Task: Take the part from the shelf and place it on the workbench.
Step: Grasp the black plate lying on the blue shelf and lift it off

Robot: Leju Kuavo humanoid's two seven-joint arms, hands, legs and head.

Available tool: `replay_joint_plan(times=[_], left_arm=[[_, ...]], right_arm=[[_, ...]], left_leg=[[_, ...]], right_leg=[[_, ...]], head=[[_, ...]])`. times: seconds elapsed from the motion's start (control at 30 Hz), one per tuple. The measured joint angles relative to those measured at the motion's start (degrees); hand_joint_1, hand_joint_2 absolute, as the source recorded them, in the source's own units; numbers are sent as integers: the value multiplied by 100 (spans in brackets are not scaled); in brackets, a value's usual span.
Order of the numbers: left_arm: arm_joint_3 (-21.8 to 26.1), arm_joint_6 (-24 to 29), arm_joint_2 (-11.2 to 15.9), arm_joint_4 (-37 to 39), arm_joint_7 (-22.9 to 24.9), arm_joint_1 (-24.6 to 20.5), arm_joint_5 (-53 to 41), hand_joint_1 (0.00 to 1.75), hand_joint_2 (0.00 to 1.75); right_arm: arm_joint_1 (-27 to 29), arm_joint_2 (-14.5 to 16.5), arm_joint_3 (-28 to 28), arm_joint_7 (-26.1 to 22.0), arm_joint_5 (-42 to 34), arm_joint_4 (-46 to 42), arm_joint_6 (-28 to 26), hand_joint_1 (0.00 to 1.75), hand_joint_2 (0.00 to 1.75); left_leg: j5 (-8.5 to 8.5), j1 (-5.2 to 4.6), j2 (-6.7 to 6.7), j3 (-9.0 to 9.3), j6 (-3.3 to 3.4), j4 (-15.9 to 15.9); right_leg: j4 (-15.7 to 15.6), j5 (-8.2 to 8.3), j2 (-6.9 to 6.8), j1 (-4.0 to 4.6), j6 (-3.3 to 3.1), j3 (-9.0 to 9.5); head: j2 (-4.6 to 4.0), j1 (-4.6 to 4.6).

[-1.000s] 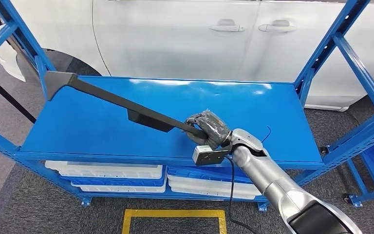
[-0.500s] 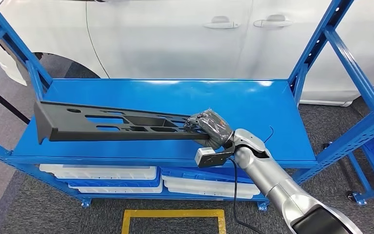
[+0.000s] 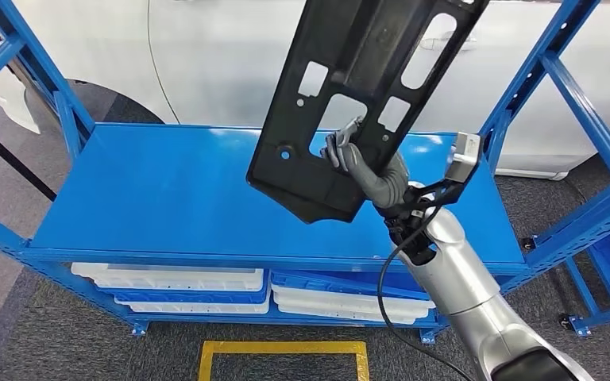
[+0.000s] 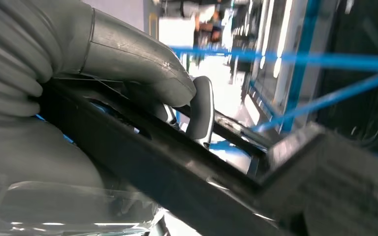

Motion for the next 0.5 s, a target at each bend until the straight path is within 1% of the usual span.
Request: replay_joint_plan(times=[0.03,0.07,0.1,0.13,0.17,0.2,0.27,0.3,0.33,0.37,0.43,0.47,0.5], left_arm=[[-3,60,2,0,16,2,0,0,175],[-5,110,3,0,33,3,0,0,175],[-7,139,5,0,45,6,1,0,175],[-8,148,7,-1,46,6,1,0,175],[-7,142,10,-1,43,7,1,0,175],[-5,129,14,-2,44,10,2,0,175],[-2,113,22,-2,80,11,2,0,175],[0,119,25,-2,114,12,2,0,175],[0,134,26,-2,149,11,2,0,175],[1,160,28,-2,183,11,2,0,175],[4,225,28,-2,247,26,3,0,175],[8,260,28,-2,283,39,4,0,175],[15,289,28,-2,326,53,5,0,175]], right_arm=[[122,-19,-3,5,-27,-162,70,169,175],[247,-31,-3,-2,-23,-324,110,169,175],[360,-42,-2,-25,2,-472,109,169,175],[454,-46,3,-54,32,-609,86,169,175],[522,-50,7,-82,55,-726,55,169,175],[569,-54,12,-104,68,-817,21,169,175],[615,-59,19,-116,85,-945,-29,169,175],[623,-60,19,-116,105,-995,-51,169,175],[626,-59,19,-115,133,-1044,-73,169,175],[634,-55,19,-115,172,-1092,-99,169,175],[669,-50,19,-117,263,-1163,-153,169,175],[694,-50,20,-119,313,-1183,-184,169,175],[715,-50,20,-118,363,-1194,-218,169,175]], left_leg=[[-9,1,-2,2,-5,11],[-24,4,-4,4,-17,29],[-42,1,-6,-2,-35,49],[-60,-11,-7,-13,-60,76],[-73,-23,-7,-23,-86,93],[-78,-33,-6,-29,-113,98],[-85,-35,-4,-28,-172,91],[-127,-30,-2,-38,-206,129],[-222,-26,-1,-86,-237,254],[-383,-18,2,-191,-263,506],[-762,-7,4,-516,-296,1261],[-879,-5,4,-657,-302,1582],[-893,-5,4,-711,-298,1716]], right_leg=[[-171,143,-3,-4,1,81],[-527,349,-7,-9,-2,253],[-923,502,-10,-11,-13,450],[-1249,615,-10,-7,-37,603],[-1450,662,-8,-3,-64,695],[-1518,648,-3,6,-98,721],[-1534,666,2,9,-170,717],[-1548,674,0,5,-208,724],[-1564,684,-3,-3,-245,730],[-1576,691,-9,-9,-274,735],[-1578,690,-16,3,-303,734],[-1574,695,-21,11,-310,732],[-1570,700,-23,19,-314,731]], head=[[0,0],[0,0],[0,0],[0,-1],[0,-1],[0,-1],[0,-1],[0,-1],[0,-1],[0,-1],[0,-1],[0,0],[0,-1]])
